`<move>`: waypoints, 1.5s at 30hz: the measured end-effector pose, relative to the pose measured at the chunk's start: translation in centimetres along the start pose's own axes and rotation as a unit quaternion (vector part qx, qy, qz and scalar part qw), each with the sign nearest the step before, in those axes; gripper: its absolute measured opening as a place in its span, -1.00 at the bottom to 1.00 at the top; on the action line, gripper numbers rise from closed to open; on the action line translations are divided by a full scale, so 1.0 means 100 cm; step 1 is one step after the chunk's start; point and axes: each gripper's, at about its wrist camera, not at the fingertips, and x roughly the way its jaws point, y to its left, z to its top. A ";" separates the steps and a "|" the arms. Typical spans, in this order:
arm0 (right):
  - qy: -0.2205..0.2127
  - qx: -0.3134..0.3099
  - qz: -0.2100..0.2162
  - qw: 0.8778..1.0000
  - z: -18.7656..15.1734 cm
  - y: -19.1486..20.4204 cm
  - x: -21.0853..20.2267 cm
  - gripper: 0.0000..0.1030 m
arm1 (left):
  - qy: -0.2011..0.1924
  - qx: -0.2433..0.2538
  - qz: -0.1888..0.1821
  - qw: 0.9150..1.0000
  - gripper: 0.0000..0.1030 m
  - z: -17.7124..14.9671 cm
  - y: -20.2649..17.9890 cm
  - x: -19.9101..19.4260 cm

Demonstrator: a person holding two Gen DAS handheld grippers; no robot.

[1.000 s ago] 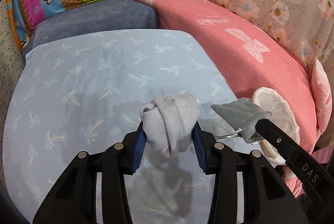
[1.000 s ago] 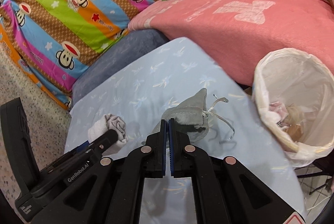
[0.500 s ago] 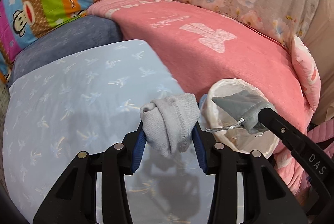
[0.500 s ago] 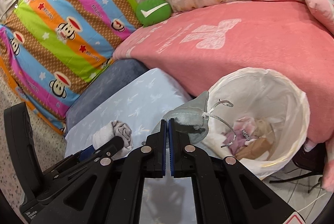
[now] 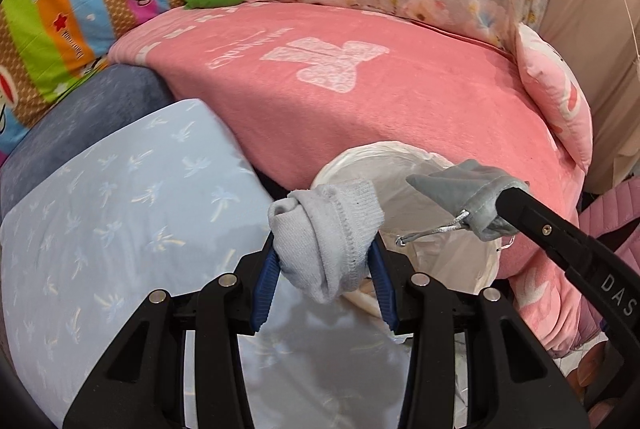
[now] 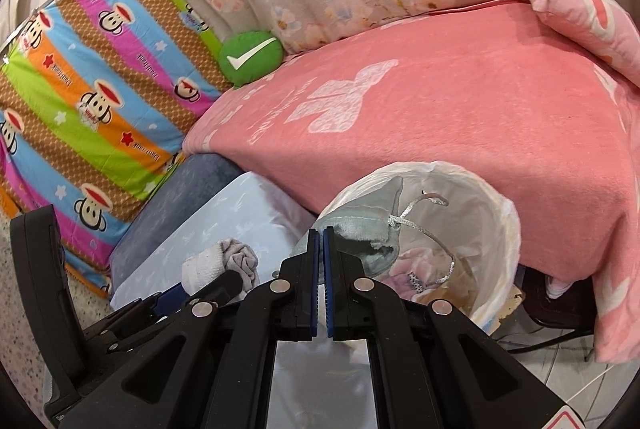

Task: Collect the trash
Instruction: 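Carry sock and grey pouch with hanger over the white bin, then open both tools to drop sock and pouch into the bin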

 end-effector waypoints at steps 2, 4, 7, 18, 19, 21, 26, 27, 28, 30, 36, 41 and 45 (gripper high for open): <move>-0.003 0.005 -0.003 1.000 0.004 -0.008 -0.001 -0.95 | 0.002 0.011 -0.005 1.000 -0.20 0.002 -0.008 0.003; -0.005 0.008 -0.005 1.000 0.006 -0.013 -0.002 -0.95 | 0.005 0.019 -0.010 1.000 -0.19 0.006 -0.015 0.008; -0.008 0.013 -0.009 1.000 0.011 -0.021 -0.002 -0.95 | 0.009 0.029 -0.015 0.999 -0.18 0.009 -0.023 0.013; -0.011 0.019 -0.018 1.000 0.018 -0.033 -0.001 -0.95 | 0.009 0.022 -0.032 0.999 0.33 0.019 -0.030 0.018; -0.011 0.018 -0.018 1.000 0.019 -0.033 -0.001 -0.95 | 0.005 0.018 -0.029 0.999 0.41 0.020 -0.028 0.016; -0.011 0.016 -0.016 1.000 0.020 -0.031 0.000 -0.94 | 0.000 0.011 -0.025 1.000 0.50 0.023 -0.024 0.014; -0.012 0.004 -0.009 1.000 0.021 -0.021 0.003 -0.81 | -0.008 -0.003 -0.011 1.000 0.52 0.024 -0.013 0.010; -0.010 0.001 -0.007 1.000 0.021 -0.020 0.003 -0.80 | -0.008 -0.006 -0.009 1.000 0.52 0.024 -0.010 0.009; -0.007 -0.002 -0.007 1.000 0.021 -0.018 0.004 -0.80 | -0.008 -0.010 -0.006 1.000 0.52 0.023 -0.007 0.009; -0.004 -0.010 -0.011 1.000 0.020 -0.013 0.006 -0.72 | -0.008 -0.017 -0.003 1.000 0.52 0.022 -0.003 0.008; 0.008 -0.031 -0.036 0.999 0.015 -0.005 0.005 -0.44 | -0.010 -0.028 0.006 1.000 0.53 0.017 0.008 0.004; 0.020 -0.054 -0.051 0.997 0.010 0.002 0.001 -0.26 | -0.012 -0.031 0.013 0.999 0.54 0.010 0.013 -0.001; 0.029 -0.076 -0.065 0.995 0.001 0.007 -0.004 -0.15 | -0.009 -0.031 0.019 0.999 0.55 0.003 0.016 -0.005</move>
